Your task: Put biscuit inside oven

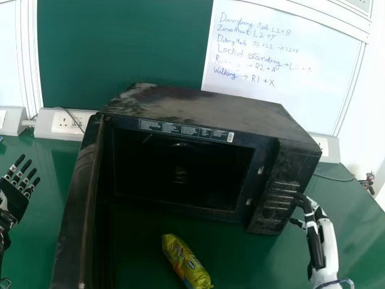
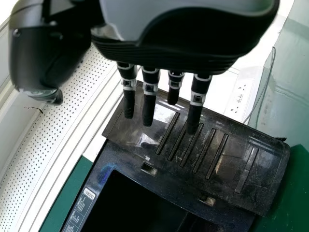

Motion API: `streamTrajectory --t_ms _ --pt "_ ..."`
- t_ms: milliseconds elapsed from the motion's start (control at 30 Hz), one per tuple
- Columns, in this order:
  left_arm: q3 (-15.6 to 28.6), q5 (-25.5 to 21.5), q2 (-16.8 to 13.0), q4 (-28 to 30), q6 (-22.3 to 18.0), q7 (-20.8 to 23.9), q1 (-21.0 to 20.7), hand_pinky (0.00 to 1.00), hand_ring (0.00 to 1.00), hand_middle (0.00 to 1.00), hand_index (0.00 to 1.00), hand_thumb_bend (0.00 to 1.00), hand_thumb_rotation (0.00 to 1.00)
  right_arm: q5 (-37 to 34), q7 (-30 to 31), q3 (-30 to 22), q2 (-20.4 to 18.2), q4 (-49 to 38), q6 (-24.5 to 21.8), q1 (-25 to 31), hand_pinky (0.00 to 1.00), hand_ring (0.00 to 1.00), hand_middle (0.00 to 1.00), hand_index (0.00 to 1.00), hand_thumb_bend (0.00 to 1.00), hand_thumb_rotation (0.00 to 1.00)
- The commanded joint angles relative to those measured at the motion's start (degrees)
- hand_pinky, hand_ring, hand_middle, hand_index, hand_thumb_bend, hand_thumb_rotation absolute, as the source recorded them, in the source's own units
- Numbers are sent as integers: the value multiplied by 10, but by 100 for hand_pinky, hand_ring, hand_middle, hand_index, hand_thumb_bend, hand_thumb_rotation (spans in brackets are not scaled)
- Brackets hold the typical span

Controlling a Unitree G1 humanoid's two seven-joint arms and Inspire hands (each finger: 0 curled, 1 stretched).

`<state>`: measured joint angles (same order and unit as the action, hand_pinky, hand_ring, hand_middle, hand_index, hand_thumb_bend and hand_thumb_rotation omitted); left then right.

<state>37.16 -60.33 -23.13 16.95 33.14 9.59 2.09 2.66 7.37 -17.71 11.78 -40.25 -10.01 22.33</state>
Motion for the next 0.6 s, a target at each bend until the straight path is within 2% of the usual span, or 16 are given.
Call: streamTrajectory --t_ms 0,300,567 --pt "4 5 1 -6 -3 -3 -9 100 100 95 93 48 21 3 4 0 8 -9 -3 1 74 82 85 87 76 31" --pt "5 6 3 -10 -2 -12 -11 100 100 94 91 48 21 8 13 0 18 -16 -9 0 75 83 85 88 76 31" --pt "5 7 5 -10 1 -7 -13 100 100 95 93 48 21 26 33 17 35 -43 -27 2 77 84 87 89 80 36"
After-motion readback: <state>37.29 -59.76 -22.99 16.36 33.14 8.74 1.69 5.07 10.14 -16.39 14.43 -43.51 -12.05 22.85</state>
